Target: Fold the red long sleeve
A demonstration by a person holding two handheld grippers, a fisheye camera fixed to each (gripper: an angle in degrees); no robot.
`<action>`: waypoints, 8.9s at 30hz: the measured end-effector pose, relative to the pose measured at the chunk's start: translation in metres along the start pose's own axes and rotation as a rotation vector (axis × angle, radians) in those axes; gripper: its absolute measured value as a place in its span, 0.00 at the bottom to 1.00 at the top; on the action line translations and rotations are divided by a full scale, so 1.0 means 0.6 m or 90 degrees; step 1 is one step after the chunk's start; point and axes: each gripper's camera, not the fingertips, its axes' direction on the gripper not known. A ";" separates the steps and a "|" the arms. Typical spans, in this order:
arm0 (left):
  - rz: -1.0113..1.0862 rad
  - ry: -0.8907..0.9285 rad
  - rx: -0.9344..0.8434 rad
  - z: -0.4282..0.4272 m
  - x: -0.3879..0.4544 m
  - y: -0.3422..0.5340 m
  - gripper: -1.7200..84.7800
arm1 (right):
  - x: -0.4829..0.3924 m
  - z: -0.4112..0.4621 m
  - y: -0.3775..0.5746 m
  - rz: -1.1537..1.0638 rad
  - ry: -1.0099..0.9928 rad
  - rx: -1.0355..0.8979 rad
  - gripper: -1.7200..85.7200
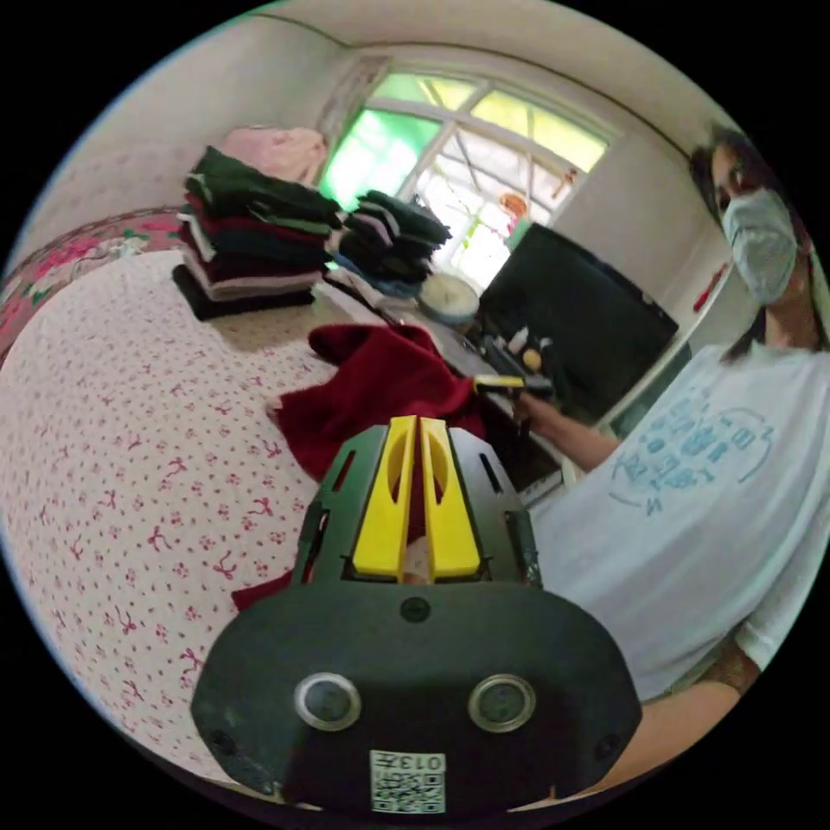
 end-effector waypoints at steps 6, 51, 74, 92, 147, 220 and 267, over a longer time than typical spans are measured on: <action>-0.142 -0.084 -0.128 0.140 -0.120 -0.053 0.15 | 0.007 0.013 0.001 0.005 -0.057 -0.019 0.12; -0.361 -0.169 0.000 -0.238 -0.186 0.445 0.11 | -0.362 0.099 -0.215 -0.223 -0.099 -0.115 0.10; -0.197 -0.303 -0.026 -0.230 -0.188 0.359 0.07 | -0.631 0.230 -0.371 -0.463 -0.256 -0.120 0.03; -0.325 -0.240 -0.060 -0.210 -0.196 0.529 0.18 | -0.554 0.278 -0.273 -0.506 -0.237 -0.160 0.14; -0.185 -0.212 -0.263 -0.048 -0.155 0.282 0.02 | -0.053 0.237 -0.368 -0.064 -0.098 -0.049 0.04; -0.298 -0.326 0.043 -0.354 -0.102 0.388 0.17 | -0.143 0.252 -0.330 -0.251 -0.213 -0.136 0.14; -0.355 -0.410 -0.006 -0.318 -0.450 0.335 0.12 | -0.008 0.343 -0.404 -0.066 0.040 -0.117 0.08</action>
